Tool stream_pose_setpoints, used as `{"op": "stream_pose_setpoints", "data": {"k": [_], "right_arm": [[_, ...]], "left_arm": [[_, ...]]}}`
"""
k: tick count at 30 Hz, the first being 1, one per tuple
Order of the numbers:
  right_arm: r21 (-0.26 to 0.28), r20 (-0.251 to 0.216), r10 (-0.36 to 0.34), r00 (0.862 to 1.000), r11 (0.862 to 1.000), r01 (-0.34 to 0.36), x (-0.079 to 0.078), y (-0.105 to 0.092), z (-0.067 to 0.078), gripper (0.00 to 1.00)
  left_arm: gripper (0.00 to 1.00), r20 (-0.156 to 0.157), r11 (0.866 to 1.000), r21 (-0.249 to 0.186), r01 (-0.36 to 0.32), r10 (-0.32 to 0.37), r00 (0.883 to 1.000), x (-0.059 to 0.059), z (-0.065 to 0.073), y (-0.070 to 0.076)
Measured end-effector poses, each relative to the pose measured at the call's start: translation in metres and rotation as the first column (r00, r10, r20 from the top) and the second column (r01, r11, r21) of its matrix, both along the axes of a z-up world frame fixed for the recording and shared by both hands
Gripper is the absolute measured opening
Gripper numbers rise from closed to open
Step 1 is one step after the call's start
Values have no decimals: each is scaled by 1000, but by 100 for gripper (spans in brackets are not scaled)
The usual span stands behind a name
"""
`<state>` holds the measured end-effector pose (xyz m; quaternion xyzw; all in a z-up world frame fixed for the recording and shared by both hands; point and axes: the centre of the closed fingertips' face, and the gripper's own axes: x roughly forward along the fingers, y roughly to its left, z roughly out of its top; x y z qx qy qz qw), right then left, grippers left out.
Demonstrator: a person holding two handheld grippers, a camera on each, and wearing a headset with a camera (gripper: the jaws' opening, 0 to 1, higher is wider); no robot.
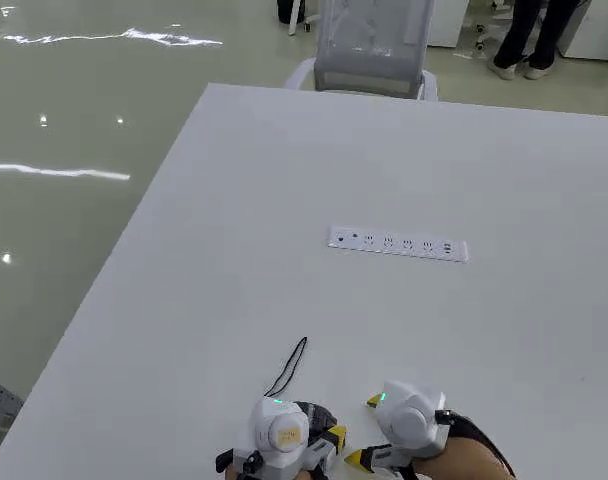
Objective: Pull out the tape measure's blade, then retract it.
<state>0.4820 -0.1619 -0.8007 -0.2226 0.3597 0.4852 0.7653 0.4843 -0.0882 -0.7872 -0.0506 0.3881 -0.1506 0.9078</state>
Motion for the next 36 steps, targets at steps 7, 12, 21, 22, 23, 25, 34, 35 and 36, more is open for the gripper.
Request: {"op": "stream_pose_setpoints", "data": {"k": [7,12,21,22,23,25,34,35,36], "right_arm": [[20,38,-91,995,996,90,6,-16,9,91],[32,34,-148,988,989,147,4,-28,12,100],[43,25,-216,976,976,215,-12,-42,18,100],[66,20,-263,964,963,262,-11,-44,22,100],[83,17,-289,957,954,287,-10,-45,24,100],[117,7,-336,942,936,333,-9,-49,30,100],[139,45,-387,921,915,378,-30,-76,41,100],[140,45,-394,918,912,385,-32,-79,41,100],[141,48,-398,916,911,389,-35,-81,41,100]], "left_arm": [[63,-5,1000,-2,13,-13,1000,-1,0,0],[61,35,996,35,86,-87,996,0,6,-1],[68,94,994,-1,109,-108,990,7,30,8],[71,91,993,-15,115,-113,989,8,30,10],[75,90,993,-13,114,-112,990,8,29,14],[78,94,992,-19,122,-120,988,7,30,24],[89,159,977,-22,210,-204,966,0,43,61],[92,167,974,-17,224,-218,962,-1,44,63],[95,171,972,-12,234,-228,959,-2,45,65]]}}
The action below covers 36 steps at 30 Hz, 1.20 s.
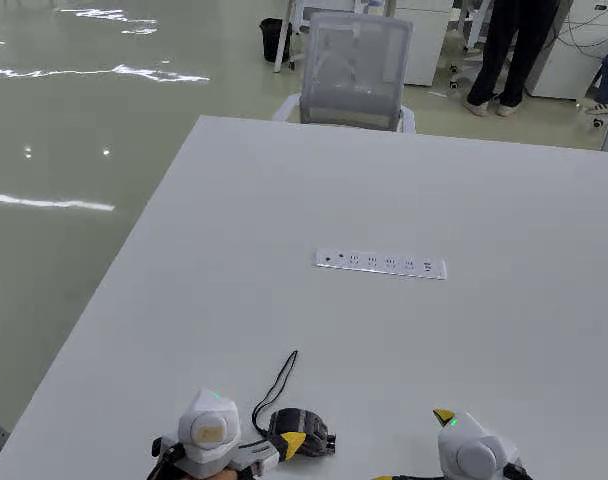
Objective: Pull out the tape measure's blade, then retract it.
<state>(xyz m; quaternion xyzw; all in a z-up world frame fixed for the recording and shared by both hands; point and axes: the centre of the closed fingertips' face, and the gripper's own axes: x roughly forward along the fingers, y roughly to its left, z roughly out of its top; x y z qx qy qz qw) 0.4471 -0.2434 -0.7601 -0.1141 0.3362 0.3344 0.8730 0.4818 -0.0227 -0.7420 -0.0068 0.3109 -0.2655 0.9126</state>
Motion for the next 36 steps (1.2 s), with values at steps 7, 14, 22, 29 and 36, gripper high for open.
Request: {"op": "stream_pose_setpoints", "data": {"k": [7,14,22,29,36], "right_arm": [[19,18,-77,997,997,76,-15,-24,6,100],[28,33,-131,991,991,130,-33,-48,10,100],[37,73,-183,980,983,181,-48,-77,32,100],[35,77,-225,971,974,223,-74,-104,34,100],[55,107,-283,953,959,278,-103,-125,44,100]], "left_arm": [[99,29,997,-8,76,-76,997,-17,4,23],[99,45,991,-19,131,-130,990,-39,6,50],[99,61,999,-21,34,-33,998,-50,14,104],[99,88,996,12,91,-92,992,-76,25,126],[99,86,993,33,110,-113,990,-98,29,142]]}}
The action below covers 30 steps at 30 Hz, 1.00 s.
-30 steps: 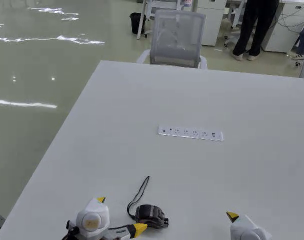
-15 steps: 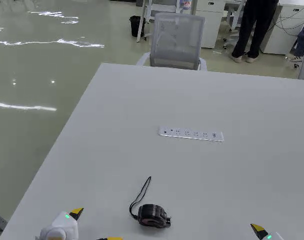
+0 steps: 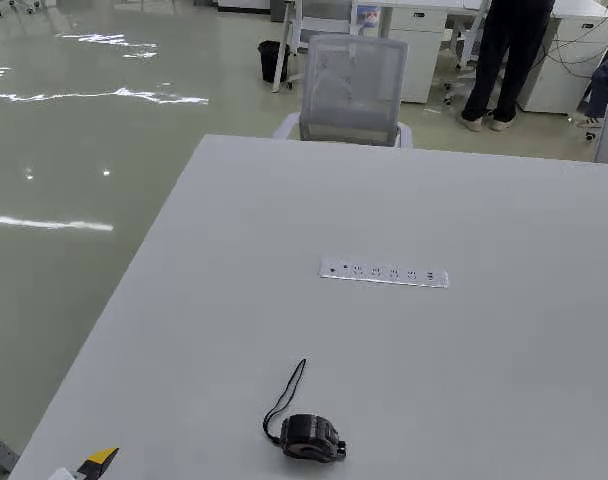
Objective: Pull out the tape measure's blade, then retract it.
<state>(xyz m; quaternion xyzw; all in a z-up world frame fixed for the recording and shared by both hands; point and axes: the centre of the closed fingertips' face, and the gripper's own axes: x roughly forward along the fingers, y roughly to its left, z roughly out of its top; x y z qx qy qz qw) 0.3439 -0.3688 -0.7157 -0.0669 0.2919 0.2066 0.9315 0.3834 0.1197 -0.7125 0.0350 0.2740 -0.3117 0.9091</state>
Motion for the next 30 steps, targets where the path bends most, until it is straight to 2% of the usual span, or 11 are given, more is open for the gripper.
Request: {"op": "stream_pose_setpoints", "data": {"k": [3,6,8,9,10,11,13,17,30], "right_arm": [[2,-9,-13,1000,1000,13,-11,-7,0,100],[8,-9,-19,1000,1000,19,-18,-11,1,100],[8,-7,-23,1000,1000,23,-19,-11,4,100],[9,-8,-24,1000,1000,24,-19,-11,4,100],[8,-5,-22,1000,1000,22,-20,-10,4,100],[6,2,-18,1000,1000,18,-20,-10,4,100],[7,-15,-14,1000,1000,14,-21,-9,1,100],[8,-19,-14,1000,1000,15,-23,-9,1,100],[6,-24,-27,999,1000,27,-23,-12,1,100]], "left_arm": [[99,23,997,-59,-46,47,999,2,13,9],[99,23,998,-36,-42,42,999,2,13,16],[99,11,999,-27,-39,39,999,3,12,18],[99,2,999,-29,-37,37,999,3,12,18],[99,-29,998,-31,-46,45,999,2,10,19],[99,-36,999,-23,-49,48,998,3,9,21],[99,-15,998,-20,-55,55,998,6,12,22],[99,-4,998,-25,-52,52,999,8,14,20],[99,-2,999,-24,-35,35,999,13,16,21]]}}
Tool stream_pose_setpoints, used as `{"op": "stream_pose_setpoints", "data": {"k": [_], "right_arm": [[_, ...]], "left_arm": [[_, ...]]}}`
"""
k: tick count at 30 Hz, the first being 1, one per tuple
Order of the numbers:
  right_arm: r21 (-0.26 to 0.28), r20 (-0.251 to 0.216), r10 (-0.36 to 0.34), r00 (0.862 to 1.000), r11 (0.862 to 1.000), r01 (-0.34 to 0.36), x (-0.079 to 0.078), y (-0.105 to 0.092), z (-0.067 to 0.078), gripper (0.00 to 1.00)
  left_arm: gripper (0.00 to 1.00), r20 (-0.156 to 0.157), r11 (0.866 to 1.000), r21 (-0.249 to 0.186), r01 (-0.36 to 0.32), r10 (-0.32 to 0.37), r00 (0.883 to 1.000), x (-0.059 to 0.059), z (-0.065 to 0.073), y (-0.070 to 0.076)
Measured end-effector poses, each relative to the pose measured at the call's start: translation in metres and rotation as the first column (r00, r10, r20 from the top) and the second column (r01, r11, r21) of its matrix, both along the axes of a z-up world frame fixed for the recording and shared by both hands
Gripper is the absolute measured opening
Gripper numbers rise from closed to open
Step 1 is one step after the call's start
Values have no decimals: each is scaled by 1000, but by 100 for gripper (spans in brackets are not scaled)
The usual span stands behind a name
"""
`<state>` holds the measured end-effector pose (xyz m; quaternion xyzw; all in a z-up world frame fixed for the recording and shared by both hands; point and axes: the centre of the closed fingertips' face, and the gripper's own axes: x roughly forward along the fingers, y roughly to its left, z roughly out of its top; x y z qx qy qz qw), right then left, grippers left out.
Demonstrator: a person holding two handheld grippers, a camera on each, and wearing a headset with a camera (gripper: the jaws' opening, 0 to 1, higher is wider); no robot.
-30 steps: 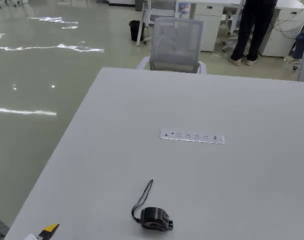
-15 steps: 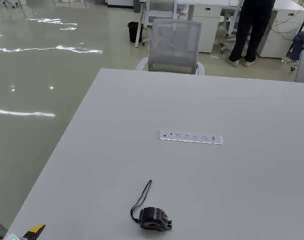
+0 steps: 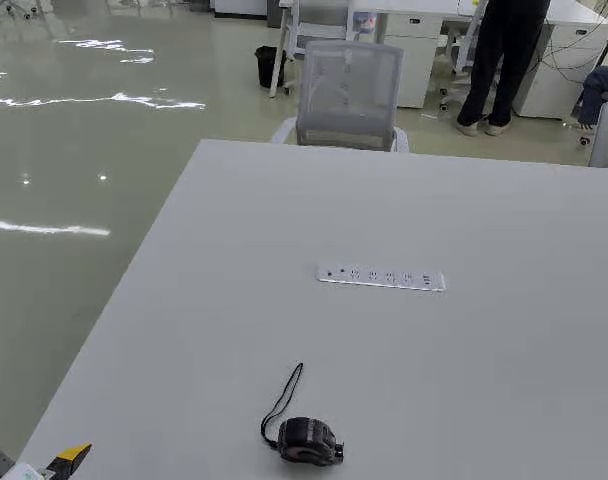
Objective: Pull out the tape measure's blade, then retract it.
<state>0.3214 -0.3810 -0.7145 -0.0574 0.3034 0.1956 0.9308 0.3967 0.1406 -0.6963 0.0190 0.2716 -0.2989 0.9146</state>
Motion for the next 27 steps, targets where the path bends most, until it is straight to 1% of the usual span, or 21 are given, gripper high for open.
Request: {"op": "stream_pose_setpoints", "data": {"k": [7,14,20,26,27], "right_arm": [[2,-7,-3,1000,1000,3,-1,1,-1,100],[7,-11,-3,1000,1000,3,-3,0,-3,100],[7,-11,-1,1000,1000,2,-3,1,-2,100],[6,-14,1,1000,1000,-1,-5,3,-2,100],[4,-17,6,1000,1000,-6,-6,3,-4,100]], "left_arm": [[99,-1,1000,2,0,0,1000,3,0,3],[99,-4,1000,4,1,-1,1000,2,-2,4],[99,4,1000,2,0,0,1000,4,-1,3],[99,3,1000,0,-2,2,1000,3,-1,4],[99,4,1000,0,-2,2,1000,3,-1,4]]}}
